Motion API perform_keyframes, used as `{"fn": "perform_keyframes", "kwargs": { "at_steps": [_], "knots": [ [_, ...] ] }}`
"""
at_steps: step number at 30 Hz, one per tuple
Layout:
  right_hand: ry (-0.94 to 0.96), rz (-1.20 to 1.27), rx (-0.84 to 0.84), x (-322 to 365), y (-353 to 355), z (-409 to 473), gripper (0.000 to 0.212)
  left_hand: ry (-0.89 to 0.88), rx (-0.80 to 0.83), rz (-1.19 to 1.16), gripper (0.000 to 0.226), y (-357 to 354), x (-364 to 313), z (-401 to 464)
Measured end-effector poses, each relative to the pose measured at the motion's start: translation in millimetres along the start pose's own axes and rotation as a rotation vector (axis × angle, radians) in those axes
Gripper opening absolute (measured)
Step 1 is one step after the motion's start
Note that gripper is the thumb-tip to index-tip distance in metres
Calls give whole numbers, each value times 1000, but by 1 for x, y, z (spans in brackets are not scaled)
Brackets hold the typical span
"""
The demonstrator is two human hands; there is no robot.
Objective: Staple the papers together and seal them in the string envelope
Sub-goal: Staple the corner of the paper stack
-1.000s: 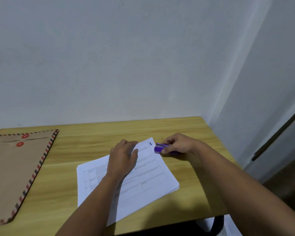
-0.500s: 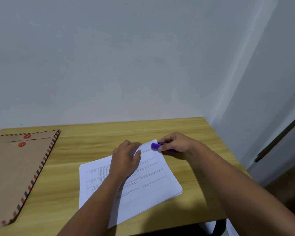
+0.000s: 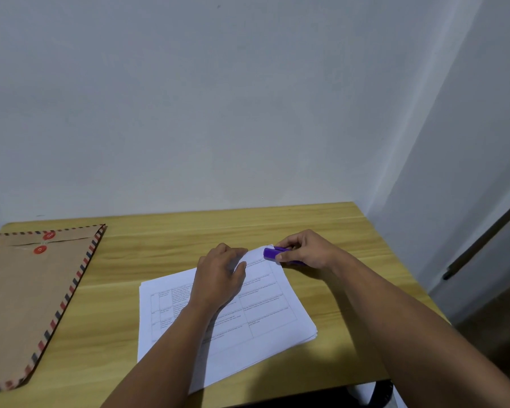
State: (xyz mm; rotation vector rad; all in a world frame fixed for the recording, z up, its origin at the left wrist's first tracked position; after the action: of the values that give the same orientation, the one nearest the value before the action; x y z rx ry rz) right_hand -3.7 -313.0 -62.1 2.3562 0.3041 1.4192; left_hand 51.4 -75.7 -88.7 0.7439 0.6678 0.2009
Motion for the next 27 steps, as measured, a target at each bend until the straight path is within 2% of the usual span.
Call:
{"fn": "perform_keyframes", "kwargs": {
  "at_steps": [8, 14, 18, 21, 24, 27],
  "knots": [
    [19, -12, -36, -4, 2, 2, 27, -16, 14, 17, 33, -1, 1, 0],
    [-27, -142, -23, 2, -6, 8, 22, -25, 32, 36, 33, -1, -2, 1],
    [31, -178, -122, 1, -15, 8, 42, -22, 27, 28, 33, -1, -2, 0],
    [71, -177, -180, -2, -17, 7, 36, -30, 25, 30, 33, 0, -3, 0],
    [108, -162, -209, -2, -20, 7, 43, -36, 27, 32, 32, -1, -2, 0],
    [129, -190, -208, -3, -22, 7, 40, -37, 24, 29, 33, -1, -2, 1]
  ]
}}
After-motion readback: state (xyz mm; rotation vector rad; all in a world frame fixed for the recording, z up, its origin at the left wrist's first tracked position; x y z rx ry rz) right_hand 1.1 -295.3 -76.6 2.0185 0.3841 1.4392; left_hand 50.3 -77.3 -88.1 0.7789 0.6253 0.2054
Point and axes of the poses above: each hand's wrist, its own z-axis towards the middle knuckle, its own y-axis out of the back of the hand, x = y × z, the point moved 4 cm from there along z, towards the middle knuckle, and after that the axes turned 13 degrees about -y, right-handed, at the moved point
